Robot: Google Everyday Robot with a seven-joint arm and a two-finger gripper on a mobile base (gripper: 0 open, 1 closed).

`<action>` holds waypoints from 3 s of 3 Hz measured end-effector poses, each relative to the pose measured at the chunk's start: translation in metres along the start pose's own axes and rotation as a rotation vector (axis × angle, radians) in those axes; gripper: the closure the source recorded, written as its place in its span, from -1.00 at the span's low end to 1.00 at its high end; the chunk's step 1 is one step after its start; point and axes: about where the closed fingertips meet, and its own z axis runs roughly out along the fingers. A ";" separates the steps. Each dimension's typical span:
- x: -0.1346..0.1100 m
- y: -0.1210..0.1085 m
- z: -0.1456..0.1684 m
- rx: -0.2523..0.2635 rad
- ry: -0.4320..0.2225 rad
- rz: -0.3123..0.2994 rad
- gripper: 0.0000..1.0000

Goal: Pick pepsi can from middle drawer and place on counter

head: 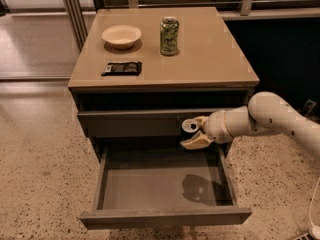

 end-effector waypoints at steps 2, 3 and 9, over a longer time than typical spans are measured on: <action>-0.023 -0.003 -0.016 0.026 0.016 -0.043 1.00; -0.045 -0.006 -0.037 0.023 0.004 -0.009 1.00; -0.179 -0.086 -0.174 0.364 0.093 0.081 1.00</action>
Offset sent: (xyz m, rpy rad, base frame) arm 0.0011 0.0011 0.0277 -0.0275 -0.0445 0.0044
